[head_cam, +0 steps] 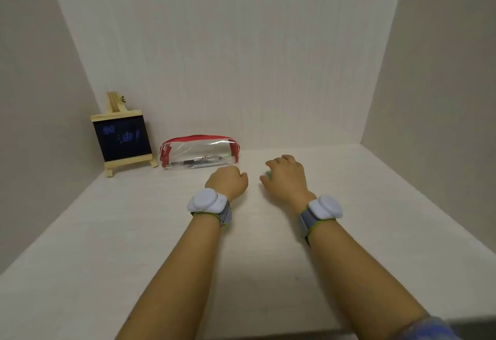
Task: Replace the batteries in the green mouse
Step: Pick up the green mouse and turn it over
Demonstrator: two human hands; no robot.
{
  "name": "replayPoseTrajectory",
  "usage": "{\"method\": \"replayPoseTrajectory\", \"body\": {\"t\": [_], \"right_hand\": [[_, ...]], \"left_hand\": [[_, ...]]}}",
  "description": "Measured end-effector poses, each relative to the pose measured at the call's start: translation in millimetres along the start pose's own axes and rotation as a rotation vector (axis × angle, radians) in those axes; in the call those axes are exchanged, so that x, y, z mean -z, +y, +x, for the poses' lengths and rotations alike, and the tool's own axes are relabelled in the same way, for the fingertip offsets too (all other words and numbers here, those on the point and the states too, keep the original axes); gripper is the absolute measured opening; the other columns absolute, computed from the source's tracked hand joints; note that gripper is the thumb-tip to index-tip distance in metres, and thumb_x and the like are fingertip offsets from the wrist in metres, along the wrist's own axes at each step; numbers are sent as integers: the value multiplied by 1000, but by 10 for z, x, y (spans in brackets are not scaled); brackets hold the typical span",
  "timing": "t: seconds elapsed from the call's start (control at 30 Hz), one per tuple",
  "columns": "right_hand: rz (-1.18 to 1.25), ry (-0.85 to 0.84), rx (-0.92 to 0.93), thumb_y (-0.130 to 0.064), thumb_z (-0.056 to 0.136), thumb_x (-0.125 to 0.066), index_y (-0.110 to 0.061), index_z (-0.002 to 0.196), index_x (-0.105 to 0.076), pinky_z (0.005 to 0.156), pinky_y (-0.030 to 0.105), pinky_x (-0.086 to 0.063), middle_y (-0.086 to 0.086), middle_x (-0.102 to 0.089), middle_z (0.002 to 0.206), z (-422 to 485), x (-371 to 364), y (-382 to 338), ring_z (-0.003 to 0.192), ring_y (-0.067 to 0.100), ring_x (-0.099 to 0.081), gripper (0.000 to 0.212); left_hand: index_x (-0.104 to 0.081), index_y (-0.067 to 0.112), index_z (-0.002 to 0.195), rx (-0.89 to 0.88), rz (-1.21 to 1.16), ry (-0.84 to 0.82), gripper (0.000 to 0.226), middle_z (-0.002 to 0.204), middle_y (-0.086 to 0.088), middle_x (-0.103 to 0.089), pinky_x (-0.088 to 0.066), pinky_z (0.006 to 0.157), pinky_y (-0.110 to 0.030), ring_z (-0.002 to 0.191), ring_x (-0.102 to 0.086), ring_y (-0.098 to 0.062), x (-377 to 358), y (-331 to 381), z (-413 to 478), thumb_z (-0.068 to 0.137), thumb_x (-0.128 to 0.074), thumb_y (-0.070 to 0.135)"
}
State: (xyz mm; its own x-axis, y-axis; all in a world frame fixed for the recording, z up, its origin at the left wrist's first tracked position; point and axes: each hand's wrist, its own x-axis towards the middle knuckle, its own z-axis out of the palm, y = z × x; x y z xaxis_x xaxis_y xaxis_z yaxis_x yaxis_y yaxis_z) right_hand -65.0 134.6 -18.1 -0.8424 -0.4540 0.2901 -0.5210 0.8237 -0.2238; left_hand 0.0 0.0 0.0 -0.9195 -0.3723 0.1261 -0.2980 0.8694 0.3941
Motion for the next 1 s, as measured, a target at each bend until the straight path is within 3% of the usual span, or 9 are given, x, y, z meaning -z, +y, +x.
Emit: {"method": "replayPoseTrajectory", "body": {"t": [0.07, 0.17, 0.27, 0.43, 0.67, 0.83, 1.0], "right_hand": [[-36, 27, -29, -40, 89, -48, -10, 125, -52, 108, 42, -26, 9, -55, 131, -21, -30, 2, 136, 30, -28, 47], [-20, 43, -57, -39, 89, -46, -8, 114, -57, 107, 42, -26, 9, -60, 122, -42, -98, 11, 135, 30, -29, 41], [9, 43, -60, -34, 90, -44, -8, 105, -60, 99, 38, -31, 6, -64, 115, -73, -92, 7, 130, 31, -36, 34], [68, 49, -39, -30, 90, -45, -6, 99, -60, 85, 37, -38, 8, -66, 105, -131, -97, -40, 111, 33, -43, 30], [125, 60, 23, -23, 93, -41, -4, 100, -59, 85, 35, -33, 12, -66, 106, -182, -126, -125, 109, 34, -43, 27], [238, 89, 89, -13, 95, -38, -5, 127, -51, 91, 28, -27, 16, -61, 121, -218, -104, -179, 113, 34, -46, 36], [438, 117, 160, -7, 92, -40, -9, 124, -55, 94, 32, -40, 13, -63, 120, -251, -124, -196, 111, 29, -55, 35]], "left_hand": [[-44, 9, 65, 6, -8, -22, 38, 70, -5, -51, -36, 68, -29, 78, -51, -28, -18, 3, -17, 97, -38, 29], [-58, 3, 98, -20, -50, -15, 29, 105, -13, -64, -41, 78, -31, 100, -58, -32, -59, 13, -25, 97, -41, 27], [-53, 6, 120, -45, -102, -32, 31, 122, -14, -59, -42, 87, -32, 112, -55, -30, -140, 4, -37, 95, -45, 23], [-38, 11, 139, -52, -123, -131, 51, 139, -16, -46, -39, 101, -34, 127, -47, -30, -263, 30, -62, 92, -52, 24], [-31, 12, 144, -84, -138, -151, 59, 142, -18, -45, -38, 103, -37, 130, -45, -35, -332, 81, -75, 92, -50, 32], [-32, 9, 141, -114, -70, -150, 60, 132, -21, -51, -38, 98, -37, 121, -49, -39, -369, 96, -72, 88, -53, 25], [-32, 6, 137, -63, -37, -53, 50, 123, -22, -53, -42, 90, -42, 115, -49, -40, -405, 132, -84, 91, -44, 20]]}}
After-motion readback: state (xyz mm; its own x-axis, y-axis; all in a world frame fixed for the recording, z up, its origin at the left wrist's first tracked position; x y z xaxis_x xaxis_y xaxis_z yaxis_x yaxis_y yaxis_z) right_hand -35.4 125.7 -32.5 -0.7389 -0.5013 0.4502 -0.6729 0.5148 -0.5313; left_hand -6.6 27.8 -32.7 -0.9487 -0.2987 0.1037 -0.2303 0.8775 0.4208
